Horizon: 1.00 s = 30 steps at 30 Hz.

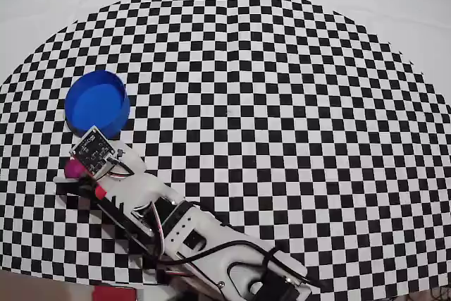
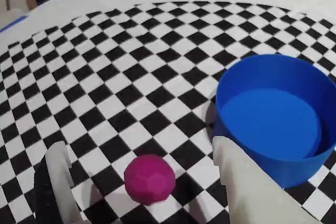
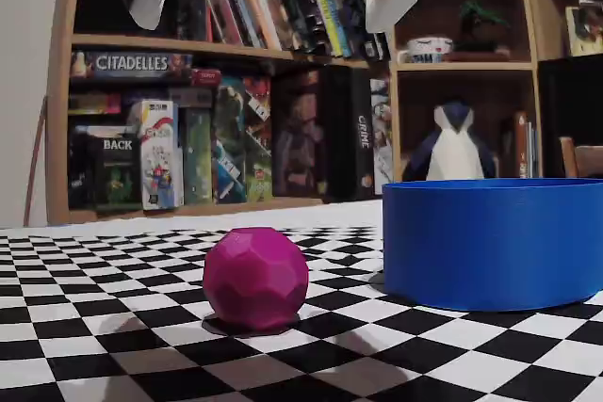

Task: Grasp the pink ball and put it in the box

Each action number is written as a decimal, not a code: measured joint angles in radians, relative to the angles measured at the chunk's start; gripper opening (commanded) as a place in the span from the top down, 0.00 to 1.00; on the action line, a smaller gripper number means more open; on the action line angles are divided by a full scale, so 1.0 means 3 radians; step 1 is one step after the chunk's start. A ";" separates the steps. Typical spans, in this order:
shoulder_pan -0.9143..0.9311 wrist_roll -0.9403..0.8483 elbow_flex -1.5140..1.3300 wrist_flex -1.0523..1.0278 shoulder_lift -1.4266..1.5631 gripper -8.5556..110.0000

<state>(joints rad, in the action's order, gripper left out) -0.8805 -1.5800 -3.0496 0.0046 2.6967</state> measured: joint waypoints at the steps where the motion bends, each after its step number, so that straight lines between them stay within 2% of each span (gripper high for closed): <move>1: 0.0000 0.0000 0.0031 0.0010 -0.0061 0.65; 30: 0.0092 -0.0041 0.0419 0.0128 -0.1048 0.65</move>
<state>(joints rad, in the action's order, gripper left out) -0.8529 -1.5923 -2.9238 0.0430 2.3823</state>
